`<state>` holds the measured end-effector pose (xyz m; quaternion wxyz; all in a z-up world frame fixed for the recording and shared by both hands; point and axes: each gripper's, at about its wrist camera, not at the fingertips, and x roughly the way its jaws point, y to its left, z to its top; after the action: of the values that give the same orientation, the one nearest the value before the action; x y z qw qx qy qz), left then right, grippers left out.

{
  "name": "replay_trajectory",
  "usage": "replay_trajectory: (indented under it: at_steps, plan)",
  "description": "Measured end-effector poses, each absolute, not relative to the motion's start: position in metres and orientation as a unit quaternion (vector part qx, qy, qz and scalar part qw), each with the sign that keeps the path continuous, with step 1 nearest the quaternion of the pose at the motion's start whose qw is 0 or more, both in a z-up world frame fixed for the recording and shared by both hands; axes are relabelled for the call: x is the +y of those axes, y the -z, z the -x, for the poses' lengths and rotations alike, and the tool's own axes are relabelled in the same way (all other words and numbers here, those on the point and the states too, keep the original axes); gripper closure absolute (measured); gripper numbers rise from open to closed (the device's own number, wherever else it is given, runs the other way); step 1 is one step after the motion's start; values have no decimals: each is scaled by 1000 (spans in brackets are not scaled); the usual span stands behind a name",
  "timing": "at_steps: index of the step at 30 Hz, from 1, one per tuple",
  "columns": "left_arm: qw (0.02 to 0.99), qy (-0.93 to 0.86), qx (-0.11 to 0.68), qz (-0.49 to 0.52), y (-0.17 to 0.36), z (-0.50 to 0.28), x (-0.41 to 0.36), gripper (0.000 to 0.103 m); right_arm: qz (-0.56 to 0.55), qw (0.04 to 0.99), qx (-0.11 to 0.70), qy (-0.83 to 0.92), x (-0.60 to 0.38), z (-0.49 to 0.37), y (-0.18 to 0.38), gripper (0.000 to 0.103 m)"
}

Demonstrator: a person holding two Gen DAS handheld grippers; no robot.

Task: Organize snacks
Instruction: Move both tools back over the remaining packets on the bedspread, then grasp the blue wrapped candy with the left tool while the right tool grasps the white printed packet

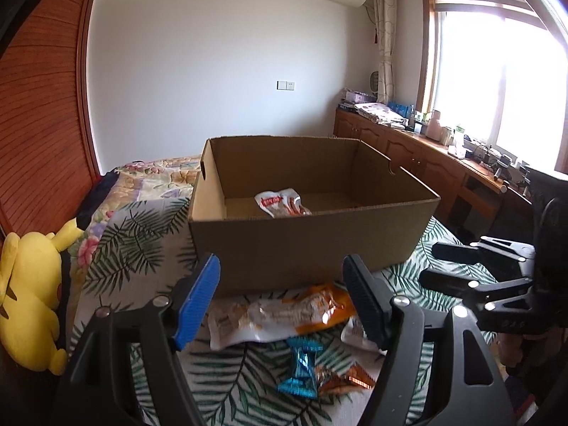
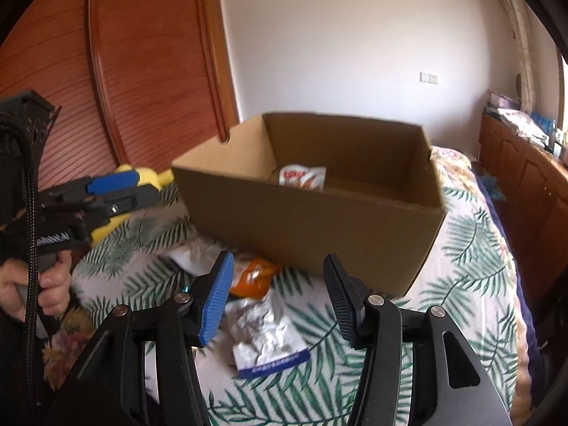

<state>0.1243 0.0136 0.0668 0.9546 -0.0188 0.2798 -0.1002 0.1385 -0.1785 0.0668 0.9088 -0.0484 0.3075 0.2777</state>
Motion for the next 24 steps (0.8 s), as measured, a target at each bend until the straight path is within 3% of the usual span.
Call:
replay_trajectory:
  at_steps: [24]
  plan:
    - [914,112,389,-4,22,-124,-1,33,97,872,395,-274,-149,-147,8,35]
